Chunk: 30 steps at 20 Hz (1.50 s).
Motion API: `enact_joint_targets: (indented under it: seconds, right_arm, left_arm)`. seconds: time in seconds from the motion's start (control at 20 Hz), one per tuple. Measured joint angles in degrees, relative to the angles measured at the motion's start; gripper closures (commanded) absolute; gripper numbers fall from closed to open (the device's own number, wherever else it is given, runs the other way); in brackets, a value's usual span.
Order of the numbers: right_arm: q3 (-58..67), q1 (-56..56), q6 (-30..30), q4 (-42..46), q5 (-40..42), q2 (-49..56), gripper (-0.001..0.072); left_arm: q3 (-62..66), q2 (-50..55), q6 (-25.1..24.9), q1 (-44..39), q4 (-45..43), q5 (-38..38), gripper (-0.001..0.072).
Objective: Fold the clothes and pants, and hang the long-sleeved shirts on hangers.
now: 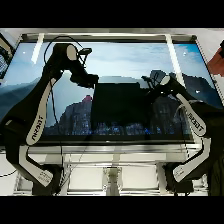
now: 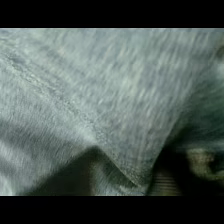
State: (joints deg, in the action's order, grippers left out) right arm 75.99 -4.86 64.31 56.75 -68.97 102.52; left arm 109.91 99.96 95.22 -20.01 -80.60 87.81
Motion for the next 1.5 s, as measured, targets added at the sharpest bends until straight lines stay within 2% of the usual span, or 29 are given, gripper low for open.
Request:
enact_joint_targets:
  seconds: [0.25, 0.45, 0.85, 1.05, 1.15, 1.2, 1.3, 1.35, 1.5]
  right_arm:
    - [0.09, 1.73, 4.13, 2.4, -0.04, 0.31, 0.067]
    - [0.04, 9.86, 8.02, 11.87, -0.92, -2.67, 0.067]
    - [0.04, 36.87, 13.7, 28.96, -1.9, -13.03, 0.067]
    - [-2.12, 52.19, 15.08, 32.04, -3.48, -15.93, 0.0669]
    - [-4.31, 58.88, 15.56, 33.27, -3.17, -17.03, 0.0632]
    - [-5.42, 61.55, 15.72, 33.42, -3.32, -17.4, 0.0553]
    - [-7.15, 66.07, 15.91, 33.66, -3.45, -18.18, 0.0309]
    - [-7.72, 67.71, 16.02, 33.57, -3.23, -18.64, 0.0265]
    - [-8.57, 70.2, 16.11, 31.69, -3.28, -21.66, 0.0266]
  left_arm:
    - [-0.48, -0.59, 0.2, 0.87, -2.89, 2.21, 0.0479]
    - [-0.63, -0.7, 0.2, 1.01, -7.56, 4.28, 0.0479]
    - [-3.45, -0.7, 0.17, 1.05, -14.38, 8.68, 0.0479]
    - [-4.92, -0.59, 0.15, 1.11, -15.1, 10.47, 0.0479]
    - [-5.18, -0.57, 0.15, 1.18, -15.19, 10.86, 0.0479]
    - [-5.27, -0.57, 0.15, 1.18, -15.32, 11.02, 0.0478]
    - [-5.38, -0.57, 0.15, 1.18, -15.34, 11.21, 0.0479]
    - [-5.42, -0.57, 0.15, 1.18, -15.37, 11.26, 0.0479]
    - [-5.46, -0.57, 0.15, 1.18, -15.37, 11.37, 0.0479]
